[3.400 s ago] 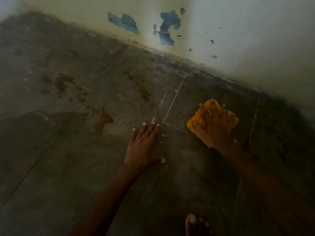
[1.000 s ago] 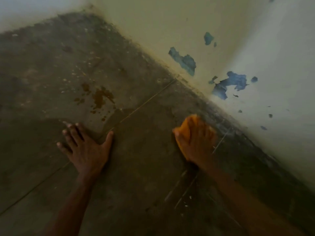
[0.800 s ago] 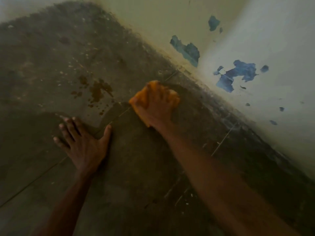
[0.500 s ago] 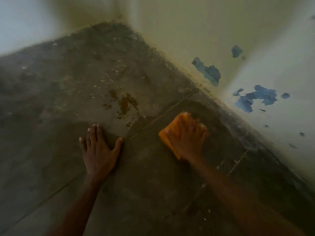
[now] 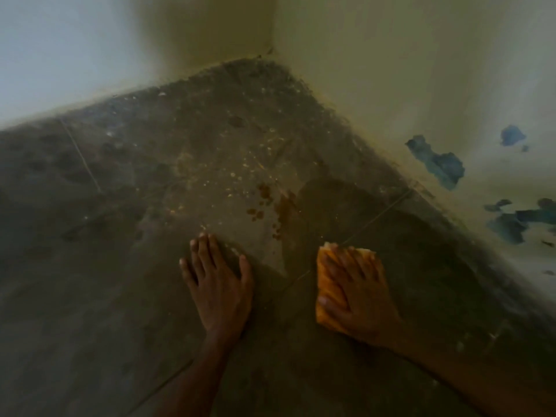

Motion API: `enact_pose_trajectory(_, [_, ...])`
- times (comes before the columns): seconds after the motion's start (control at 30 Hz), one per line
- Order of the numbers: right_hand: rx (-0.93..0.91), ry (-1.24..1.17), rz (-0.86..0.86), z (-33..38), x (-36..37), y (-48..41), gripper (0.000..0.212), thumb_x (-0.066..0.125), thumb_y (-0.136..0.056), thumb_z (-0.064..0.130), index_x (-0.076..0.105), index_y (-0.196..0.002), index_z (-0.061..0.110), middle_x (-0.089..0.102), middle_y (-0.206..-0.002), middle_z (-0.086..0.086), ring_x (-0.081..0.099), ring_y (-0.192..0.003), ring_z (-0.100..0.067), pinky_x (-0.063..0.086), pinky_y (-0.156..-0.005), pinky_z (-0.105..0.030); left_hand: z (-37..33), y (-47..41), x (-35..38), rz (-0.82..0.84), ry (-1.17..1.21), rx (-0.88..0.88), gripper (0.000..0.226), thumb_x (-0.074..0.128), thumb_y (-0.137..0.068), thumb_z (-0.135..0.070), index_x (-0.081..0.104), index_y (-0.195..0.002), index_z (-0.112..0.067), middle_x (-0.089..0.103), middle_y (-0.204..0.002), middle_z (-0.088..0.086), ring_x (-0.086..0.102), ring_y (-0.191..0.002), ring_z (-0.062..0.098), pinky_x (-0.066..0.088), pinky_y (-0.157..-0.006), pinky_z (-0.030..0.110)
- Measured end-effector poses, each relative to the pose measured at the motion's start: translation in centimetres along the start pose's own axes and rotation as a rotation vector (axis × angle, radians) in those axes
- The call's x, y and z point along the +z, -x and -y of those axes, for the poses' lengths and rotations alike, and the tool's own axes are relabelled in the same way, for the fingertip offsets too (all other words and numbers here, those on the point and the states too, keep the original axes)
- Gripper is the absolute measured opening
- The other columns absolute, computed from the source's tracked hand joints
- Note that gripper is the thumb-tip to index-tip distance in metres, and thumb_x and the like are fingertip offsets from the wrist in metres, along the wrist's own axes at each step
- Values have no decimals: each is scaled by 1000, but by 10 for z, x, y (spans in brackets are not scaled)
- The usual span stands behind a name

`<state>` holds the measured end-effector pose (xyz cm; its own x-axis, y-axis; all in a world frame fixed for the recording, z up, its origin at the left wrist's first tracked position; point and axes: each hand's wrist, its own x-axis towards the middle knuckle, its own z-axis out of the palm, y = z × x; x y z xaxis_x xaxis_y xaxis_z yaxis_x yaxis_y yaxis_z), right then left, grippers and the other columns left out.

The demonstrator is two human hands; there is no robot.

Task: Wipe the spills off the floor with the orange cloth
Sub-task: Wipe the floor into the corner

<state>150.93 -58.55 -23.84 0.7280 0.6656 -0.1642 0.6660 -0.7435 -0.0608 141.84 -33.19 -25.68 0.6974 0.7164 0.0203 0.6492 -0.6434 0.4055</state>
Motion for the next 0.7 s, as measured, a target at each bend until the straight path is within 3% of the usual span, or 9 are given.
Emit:
enact_pose_trajectory(0.07, [245, -35, -54, 1, 0, -38, 78, 14, -92, 77, -7, -157, 40, -6, -169, 5, 5, -155, -29, 7, -121, -62, 2, -1, 5, -4, -31, 3, 76, 34, -97, -50, 12, -154, -6, 15, -163, 9, 2, -152, 21, 3, -123, 50])
enact_pose_trajectory(0.17, [551, -251, -111, 36, -11, -141, 79, 17, -92, 76, 5, -158, 34, 3, -169, -1, 2, -154, -35, 3, -119, -66, 5, -2, 12, -2, -53, 10, 73, 32, -98, -48, 12, -155, -6, 15, -163, 10, 3, -152, 22, 2, -123, 50])
enact_pose_trajectory(0.2, [565, -253, -106, 53, -12, -159, 79, 19, -92, 74, 10, -158, 32, 4, -169, -2, 3, -154, -35, 3, -118, -67, 4, -2, 12, -1, -49, -1, 72, 32, -98, -47, 14, -154, -6, 18, -162, 10, 6, -152, 23, 3, -122, 51])
enact_pose_trajectory(0.27, [398, -180, -142, 91, -8, -142, 79, 24, -93, 70, 16, -159, 28, 7, -169, -3, 7, -154, -34, 7, -118, -67, 3, -9, 1, 20, -12, -12, 69, 34, -96, -44, 21, -153, -7, 28, -157, 13, 20, -148, 28, 13, -120, 53])
enact_pose_trajectory(0.37, [108, -139, -182, 121, 5, -29, 79, 36, -92, 68, 25, -158, 27, 18, -167, -1, 22, -152, -29, 22, -115, -63, 14, -58, -22, 61, 94, -9, 76, 45, -93, -45, 14, -154, -11, 26, -156, 17, 24, -143, 35, 14, -118, 55])
enact_pose_trajectory(0.47, [270, -85, -66, 83, 6, -9, 87, 36, -88, 71, 20, -159, 24, 27, -163, -7, 34, -144, -37, 22, -113, -64, 39, -122, -43, 136, -4, 99, 99, 49, -87, -64, 1, -155, -10, 5, -163, 17, 5, -151, 32, 1, -122, 51])
enact_pose_trajectory(0.57, [641, -245, -130, 45, -20, -122, 93, 18, -88, 80, 4, -160, 22, 12, -167, -10, 13, -151, -39, 9, -119, -63, 57, -180, -41, 292, -101, 251, 115, 42, -78, -83, -8, -155, -15, -11, -164, 10, -14, -151, 24, -10, -121, 49])
enact_pose_trajectory(0.63, [682, -333, -171, 44, -36, -208, 88, 20, -90, 77, 8, -159, 23, 7, -168, -9, 6, -153, -38, 4, -119, -65, 65, -196, -28, 365, -111, 293, 118, 35, -74, -89, -17, -153, -19, -23, -162, 3, -27, -146, 17, -21, -117, 48])
enact_pose_trajectory(0.7, [552, -269, -151, 81, -33, -248, 83, 22, -93, 72, 7, -159, 25, 5, -168, -7, 4, -154, -36, 1, -119, -65, 70, -199, -21, 381, -128, 284, 118, 33, -72, -89, -22, -152, -21, -29, -160, 0, -33, -143, 14, -24, -113, 46])
